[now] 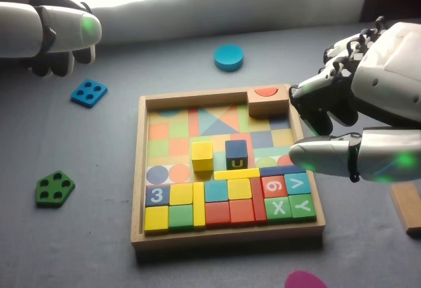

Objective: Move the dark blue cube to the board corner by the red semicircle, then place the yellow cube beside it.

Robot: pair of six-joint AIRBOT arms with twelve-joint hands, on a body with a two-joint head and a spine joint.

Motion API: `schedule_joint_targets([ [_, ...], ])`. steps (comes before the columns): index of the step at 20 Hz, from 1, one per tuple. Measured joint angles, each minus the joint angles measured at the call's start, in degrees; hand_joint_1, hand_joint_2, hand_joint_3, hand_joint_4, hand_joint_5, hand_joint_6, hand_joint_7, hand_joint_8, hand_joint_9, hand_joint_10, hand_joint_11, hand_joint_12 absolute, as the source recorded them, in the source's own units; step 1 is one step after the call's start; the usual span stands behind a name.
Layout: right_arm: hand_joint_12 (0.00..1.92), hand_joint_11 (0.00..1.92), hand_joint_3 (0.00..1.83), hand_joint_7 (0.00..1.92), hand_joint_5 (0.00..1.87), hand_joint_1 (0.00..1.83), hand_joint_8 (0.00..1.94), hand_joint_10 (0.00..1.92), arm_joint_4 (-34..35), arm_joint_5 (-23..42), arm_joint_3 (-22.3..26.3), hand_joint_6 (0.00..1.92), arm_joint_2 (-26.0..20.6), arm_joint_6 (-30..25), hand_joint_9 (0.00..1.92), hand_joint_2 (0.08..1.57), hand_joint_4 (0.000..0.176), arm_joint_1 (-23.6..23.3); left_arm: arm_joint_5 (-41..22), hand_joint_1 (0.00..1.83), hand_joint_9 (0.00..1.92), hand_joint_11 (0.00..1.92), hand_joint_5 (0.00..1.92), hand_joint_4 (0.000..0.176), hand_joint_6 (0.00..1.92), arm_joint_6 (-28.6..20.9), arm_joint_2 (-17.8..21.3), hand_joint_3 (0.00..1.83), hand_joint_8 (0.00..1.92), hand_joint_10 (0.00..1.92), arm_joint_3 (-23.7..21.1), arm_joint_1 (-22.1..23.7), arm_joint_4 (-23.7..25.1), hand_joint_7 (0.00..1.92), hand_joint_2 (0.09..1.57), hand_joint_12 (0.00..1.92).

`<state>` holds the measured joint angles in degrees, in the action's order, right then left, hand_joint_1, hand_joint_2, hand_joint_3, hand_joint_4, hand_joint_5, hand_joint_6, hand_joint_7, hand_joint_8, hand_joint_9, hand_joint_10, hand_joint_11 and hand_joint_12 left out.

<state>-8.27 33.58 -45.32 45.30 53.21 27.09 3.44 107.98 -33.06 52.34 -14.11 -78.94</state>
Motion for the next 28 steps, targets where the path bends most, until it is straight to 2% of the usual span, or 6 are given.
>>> schedule_joint_targets([
  [2, 0.00, 0.00, 0.04, 0.01, 0.05, 0.00, 0.00, 0.00, 0.0, 0.1, 0.1, 0.02, 0.0, 0.3, 0.00, 1.13, 0.022, 0.3, 0.0, 0.00, 0.00, 0.00, 0.00, 0.065, 0.00, 0.1, 0.0, 0.02, 0.00, 0.00, 0.0, 0.0, 0.0, 0.00, 1.18, 0.04],
  [7, 0.00, 0.00, 0.02, 0.04, 0.10, 0.00, 0.01, 0.00, 0.0, 0.4, 0.2, 0.03, 0.0, 0.5, 0.00, 1.13, 0.000, 0.3, -0.2, 0.00, 0.00, 0.00, 0.00, 0.053, 0.00, 0.1, 0.0, 0.00, 0.00, 0.00, 0.0, 0.0, 0.0, 0.00, 1.15, 0.13],
  [15, 0.00, 0.00, 0.02, 0.01, 0.13, 0.00, 0.00, 0.00, 8.3, -1.5, 0.0, 0.04, 0.6, 5.6, 0.00, 1.14, 0.026, 0.2, -0.2, 0.00, 0.01, 0.00, 0.00, 0.046, 0.00, 0.0, 0.0, 0.00, 0.00, 0.00, 0.7, 0.0, 0.0, 0.00, 1.17, 0.17],
  [17, 0.09, 0.00, 0.00, 0.10, 0.46, 0.00, 0.01, 0.00, 8.9, -3.5, -0.4, 0.05, 1.4, 6.9, 0.01, 1.14, 0.027, 0.2, -0.2, 0.00, 0.00, 0.00, 0.00, 0.053, 0.00, 0.0, 0.0, 0.00, 0.00, 0.00, 0.8, 0.0, 0.0, 0.00, 1.17, 0.17],
  [20, 0.00, 0.00, 0.00, 0.17, 0.82, 0.00, 0.01, 0.00, 9.2, -6.4, -2.0, 0.09, 3.8, 8.6, 0.00, 1.14, 0.000, -0.5, 0.2, 0.00, 0.01, 0.00, 0.00, 0.046, 0.00, 0.0, 0.0, 0.00, 0.00, 0.00, 0.7, 0.0, 0.0, 0.00, 1.19, 0.21],
  [28, 0.00, 0.00, 0.00, 0.17, 0.93, 0.00, 0.00, 0.00, 18.1, -13.4, -10.3, 0.05, 13.6, 14.6, 0.00, 1.15, 0.000, -3.6, 0.7, 0.00, 0.00, 0.00, 0.00, 0.054, 0.00, 0.0, 0.0, 0.00, 0.00, 0.00, 0.7, 0.0, 0.0, 0.00, 1.18, 0.24],
])
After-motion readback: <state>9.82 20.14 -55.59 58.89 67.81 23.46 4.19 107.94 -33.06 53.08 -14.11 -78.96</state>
